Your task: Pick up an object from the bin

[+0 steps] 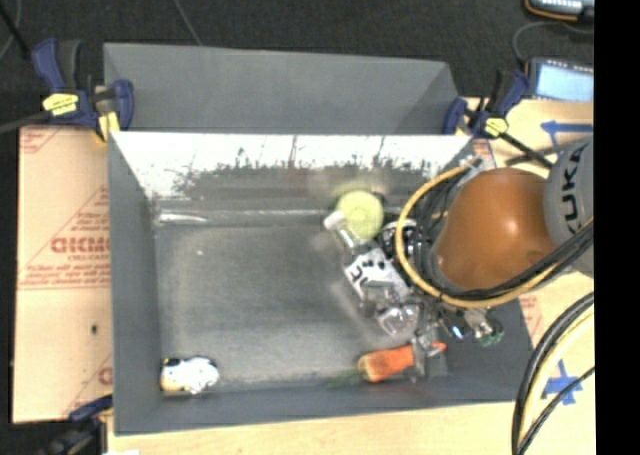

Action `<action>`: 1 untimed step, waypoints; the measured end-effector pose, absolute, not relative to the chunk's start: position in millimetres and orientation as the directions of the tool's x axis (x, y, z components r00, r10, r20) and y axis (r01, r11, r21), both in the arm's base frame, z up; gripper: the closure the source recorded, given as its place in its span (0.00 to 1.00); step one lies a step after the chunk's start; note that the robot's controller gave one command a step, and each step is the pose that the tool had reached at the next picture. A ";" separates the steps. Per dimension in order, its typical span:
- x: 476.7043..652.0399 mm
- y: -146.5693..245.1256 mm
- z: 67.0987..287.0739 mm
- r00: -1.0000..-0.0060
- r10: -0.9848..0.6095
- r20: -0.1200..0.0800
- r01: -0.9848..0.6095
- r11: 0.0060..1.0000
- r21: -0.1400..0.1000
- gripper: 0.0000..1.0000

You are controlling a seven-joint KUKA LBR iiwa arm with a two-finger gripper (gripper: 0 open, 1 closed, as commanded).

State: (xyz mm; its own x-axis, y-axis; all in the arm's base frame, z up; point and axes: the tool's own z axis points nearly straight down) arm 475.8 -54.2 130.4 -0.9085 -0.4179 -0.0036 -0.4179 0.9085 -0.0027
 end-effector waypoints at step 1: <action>479.6 -57.3 72.3 -0.855 -0.517 -0.027 -0.517 0.856 -0.016 0.00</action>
Offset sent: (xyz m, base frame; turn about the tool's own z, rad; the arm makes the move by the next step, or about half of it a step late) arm -0.0029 -0.0030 -0.0604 -0.1743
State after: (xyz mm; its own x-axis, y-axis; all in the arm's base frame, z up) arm 479.6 -57.3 72.3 -0.8554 -0.5173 -0.0267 -0.5171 0.8558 -0.0160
